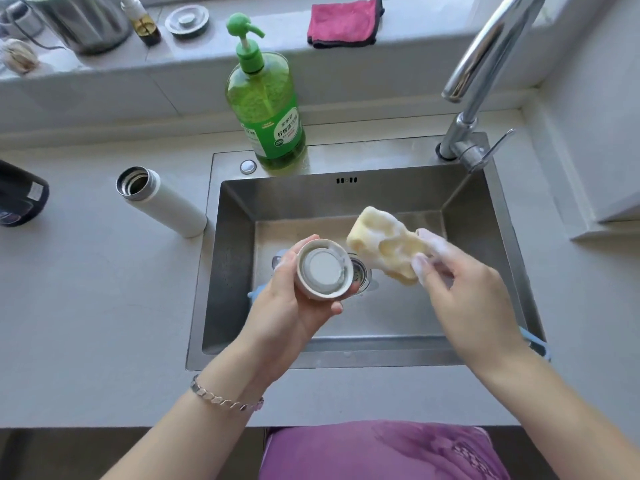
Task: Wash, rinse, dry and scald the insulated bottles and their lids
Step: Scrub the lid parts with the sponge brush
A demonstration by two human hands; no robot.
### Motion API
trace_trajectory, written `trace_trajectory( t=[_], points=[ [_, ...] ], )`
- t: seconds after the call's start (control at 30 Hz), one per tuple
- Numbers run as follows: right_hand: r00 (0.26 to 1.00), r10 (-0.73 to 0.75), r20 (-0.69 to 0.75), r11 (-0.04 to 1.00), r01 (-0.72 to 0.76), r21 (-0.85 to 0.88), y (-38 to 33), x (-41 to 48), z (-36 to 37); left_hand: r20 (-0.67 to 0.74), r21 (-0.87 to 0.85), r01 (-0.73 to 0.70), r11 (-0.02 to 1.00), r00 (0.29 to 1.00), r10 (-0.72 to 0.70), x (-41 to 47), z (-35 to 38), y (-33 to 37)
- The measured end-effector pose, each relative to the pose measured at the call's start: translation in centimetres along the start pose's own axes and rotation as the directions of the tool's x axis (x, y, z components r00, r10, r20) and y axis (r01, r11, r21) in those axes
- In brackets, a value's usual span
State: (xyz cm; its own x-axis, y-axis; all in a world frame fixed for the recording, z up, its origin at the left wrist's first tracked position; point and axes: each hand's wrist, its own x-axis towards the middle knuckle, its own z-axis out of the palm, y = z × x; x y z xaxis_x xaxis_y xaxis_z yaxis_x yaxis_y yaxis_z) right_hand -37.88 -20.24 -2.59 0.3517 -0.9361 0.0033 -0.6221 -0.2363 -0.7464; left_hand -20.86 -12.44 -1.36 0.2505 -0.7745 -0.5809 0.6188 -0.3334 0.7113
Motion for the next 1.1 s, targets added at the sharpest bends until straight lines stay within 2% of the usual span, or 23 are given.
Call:
trace_trajectory(
  t=[0.27, 0.47, 0.6, 0.67, 0.73, 0.83, 0.9, 1.0, 1.1],
  points=[
    [0.988, -0.143, -0.049, 0.989, 0.145, 0.034, -0.3, -0.4, 2.0, 0.048, 0.155, -0.033, 0.987, 0.999, 0.026, -0.1, 0.2, -1.2],
    [0.973, -0.231, -0.007, 0.966, 0.231, 0.119, -0.5, -0.2, 2.0, 0.045, 0.116, -0.034, 0.993, 0.999, 0.029, 0.1, 0.1, -1.1],
    [0.919, -0.387, 0.072, 0.915, 0.373, 0.153, -0.6, -1.1, 1.8, -0.055, 0.058, -0.112, 0.992, 0.992, 0.115, 0.6, -0.3, -0.3],
    [0.881, -0.458, 0.119, 0.887, 0.442, 0.135, -1.0, -2.0, 1.7, -0.053, 0.158, -0.162, 0.974, 0.984, 0.172, 0.8, -0.5, -0.2],
    [0.863, -0.495, 0.102, 0.869, 0.489, 0.081, -1.4, -1.9, 1.7, 0.0, 0.23, -0.185, 0.955, 0.982, 0.19, 0.5, -0.2, -0.8],
    [0.873, -0.485, 0.055, 0.874, 0.485, -0.001, -1.4, -0.4, 2.0, 0.048, 0.189, -0.15, 0.971, 0.988, 0.144, -0.1, 0.5, -0.9],
    [0.887, -0.455, 0.082, 0.89, 0.456, 0.0, -1.1, -0.3, 2.0, 0.004, 0.132, -0.169, 0.977, 0.985, 0.17, 0.2, 0.3, -0.2],
    [0.882, -0.457, 0.114, 0.889, 0.453, 0.06, -1.5, -1.6, 1.8, -0.028, 0.112, -0.183, 0.977, 0.982, 0.187, 0.9, 0.0, 0.4],
    [0.884, -0.455, 0.101, 0.888, 0.444, 0.118, -1.8, -1.2, 2.0, 0.017, 0.144, -0.126, 0.981, 0.992, 0.125, 0.5, 0.1, -0.4]
  ],
)
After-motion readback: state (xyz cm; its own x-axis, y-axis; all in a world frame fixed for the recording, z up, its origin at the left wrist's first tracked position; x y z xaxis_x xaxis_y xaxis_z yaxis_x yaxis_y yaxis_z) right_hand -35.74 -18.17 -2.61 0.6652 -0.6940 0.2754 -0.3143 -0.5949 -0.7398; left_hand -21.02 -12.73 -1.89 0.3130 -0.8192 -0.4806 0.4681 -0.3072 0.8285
